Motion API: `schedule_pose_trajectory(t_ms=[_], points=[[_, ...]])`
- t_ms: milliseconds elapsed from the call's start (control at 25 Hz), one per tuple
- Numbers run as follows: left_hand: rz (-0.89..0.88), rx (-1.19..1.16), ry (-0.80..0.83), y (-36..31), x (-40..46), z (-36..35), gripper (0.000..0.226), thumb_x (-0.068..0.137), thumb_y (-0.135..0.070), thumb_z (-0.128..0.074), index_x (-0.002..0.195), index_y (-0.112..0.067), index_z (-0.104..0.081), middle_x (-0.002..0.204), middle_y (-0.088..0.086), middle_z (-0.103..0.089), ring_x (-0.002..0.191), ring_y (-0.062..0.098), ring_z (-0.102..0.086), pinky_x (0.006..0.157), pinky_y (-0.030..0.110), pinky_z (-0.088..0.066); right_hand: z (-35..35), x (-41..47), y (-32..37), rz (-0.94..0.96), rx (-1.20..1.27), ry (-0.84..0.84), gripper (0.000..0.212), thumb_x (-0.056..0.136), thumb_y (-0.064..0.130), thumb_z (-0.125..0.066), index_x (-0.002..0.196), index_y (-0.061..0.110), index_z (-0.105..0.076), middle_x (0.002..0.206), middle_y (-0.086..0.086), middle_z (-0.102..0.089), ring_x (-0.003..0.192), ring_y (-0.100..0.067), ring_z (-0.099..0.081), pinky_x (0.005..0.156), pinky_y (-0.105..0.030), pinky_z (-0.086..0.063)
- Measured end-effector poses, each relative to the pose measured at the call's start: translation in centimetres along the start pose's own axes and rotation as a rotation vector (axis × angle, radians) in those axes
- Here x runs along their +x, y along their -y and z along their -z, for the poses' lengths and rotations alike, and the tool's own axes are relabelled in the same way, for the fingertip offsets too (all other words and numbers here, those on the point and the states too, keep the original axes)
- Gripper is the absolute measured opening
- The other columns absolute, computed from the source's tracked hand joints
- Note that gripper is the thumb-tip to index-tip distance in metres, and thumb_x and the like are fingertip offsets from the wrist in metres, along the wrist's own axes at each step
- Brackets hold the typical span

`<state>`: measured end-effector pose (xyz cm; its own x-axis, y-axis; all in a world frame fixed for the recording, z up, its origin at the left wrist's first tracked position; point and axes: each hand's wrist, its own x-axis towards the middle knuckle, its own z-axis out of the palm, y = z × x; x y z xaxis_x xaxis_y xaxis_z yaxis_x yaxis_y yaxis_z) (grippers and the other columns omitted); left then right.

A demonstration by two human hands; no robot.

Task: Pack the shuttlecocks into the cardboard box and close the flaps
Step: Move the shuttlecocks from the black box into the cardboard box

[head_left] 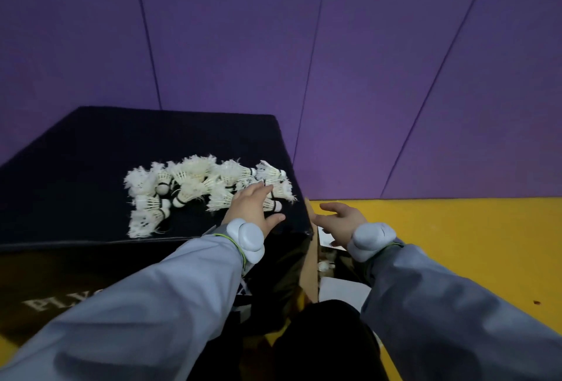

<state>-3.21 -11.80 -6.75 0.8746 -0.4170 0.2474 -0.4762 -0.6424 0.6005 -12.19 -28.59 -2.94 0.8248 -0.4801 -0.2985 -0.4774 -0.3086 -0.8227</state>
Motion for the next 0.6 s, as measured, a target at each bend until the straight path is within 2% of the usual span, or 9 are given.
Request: schedule_pose_trajectory(t_ms=[80, 200, 320, 440, 600], points=[[0.046, 0.016, -0.028, 2.3, -1.0, 2.0, 0.068, 0.077, -0.040, -0.067, 0.137, -0.024, -0.037, 0.149, 0.001, -0.032, 0.135, 0.026, -0.025, 0.110, 0.033, -0.021, -2.2, -0.7, 1.0, 0.060, -0.022, 0.015, 0.053, 0.080, 0.028, -0.072, 0.128, 0.013, -0.057, 0.121, -0.014, -0.065, 0.095, -0.023, -0.060, 0.091, -0.036, -0.049], [0.114, 0.075, -0.065, 6.9, -2.8, 5.4, 0.068, 0.078, -0.042, -0.065, 0.137, -0.025, -0.036, 0.149, 0.000, -0.032, 0.135, 0.026, -0.025, 0.110, 0.035, -0.023, -6.3, -1.4, 2.9, 0.107, -0.093, 0.048, 0.052, 0.078, 0.032, -0.073, 0.126, 0.018, -0.059, 0.114, -0.008, -0.065, 0.106, -0.025, -0.061, 0.097, -0.039, -0.049], [0.159, 0.133, -0.090, 11.0, -3.9, 8.0, 0.070, 0.077, -0.043, -0.067, 0.137, -0.026, -0.035, 0.150, -0.001, -0.030, 0.136, 0.026, -0.023, 0.110, 0.037, -0.025, -10.3, -1.4, 4.4, 0.132, -0.118, 0.108, 0.053, 0.078, 0.032, -0.072, 0.127, 0.019, -0.058, 0.107, -0.005, -0.064, 0.095, -0.020, -0.061, 0.093, -0.035, -0.051], [0.225, 0.177, -0.088, 14.5, -4.2, 9.9, 0.083, 0.066, -0.049, -0.074, 0.137, -0.032, -0.033, 0.151, -0.003, -0.026, 0.135, 0.026, -0.019, 0.107, 0.037, -0.029, -13.3, -1.3, 5.4, 0.160, -0.164, 0.146, 0.057, 0.078, 0.033, -0.072, 0.131, 0.023, -0.054, 0.124, -0.006, -0.058, 0.109, -0.023, -0.060, 0.098, -0.035, -0.049], [0.361, 0.242, -0.075, 18.3, -4.0, 11.1, 0.103, 0.046, -0.064, -0.074, 0.134, -0.046, -0.023, 0.152, -0.006, -0.015, 0.129, 0.025, -0.015, 0.092, 0.041, -0.041, -16.6, 0.5, 6.4, 0.213, -0.323, 0.141, 0.072, 0.077, 0.036, -0.072, 0.141, 0.026, -0.040, 0.145, -0.004, -0.045, 0.129, -0.025, -0.047, 0.105, -0.033, -0.039]])
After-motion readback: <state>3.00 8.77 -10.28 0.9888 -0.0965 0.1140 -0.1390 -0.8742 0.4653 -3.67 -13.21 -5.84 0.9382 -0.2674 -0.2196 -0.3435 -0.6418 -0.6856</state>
